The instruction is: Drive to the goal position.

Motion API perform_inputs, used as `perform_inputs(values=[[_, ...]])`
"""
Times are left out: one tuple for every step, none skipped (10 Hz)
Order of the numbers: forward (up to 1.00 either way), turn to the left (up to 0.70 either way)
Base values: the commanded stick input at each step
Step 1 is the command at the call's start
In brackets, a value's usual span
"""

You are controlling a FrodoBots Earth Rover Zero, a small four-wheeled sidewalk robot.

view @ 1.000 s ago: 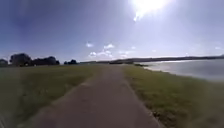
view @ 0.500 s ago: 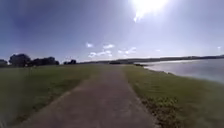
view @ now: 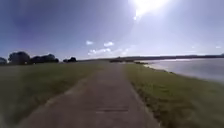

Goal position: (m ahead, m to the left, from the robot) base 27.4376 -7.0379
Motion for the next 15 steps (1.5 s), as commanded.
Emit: perform_inputs(values=[[0.85,0.0],[0.85,0.0],[0.85,0.0],[0.85,0.0],[0.85,0.0],[0.85,0.0],[0.85,0.0],[0.85,0.0],[0.85,0.0],[0.85,0.0],[0.85,0.0],[0.85,0.0],[0.85,0.0],[0.85,0.0],[0.85,0.0]])
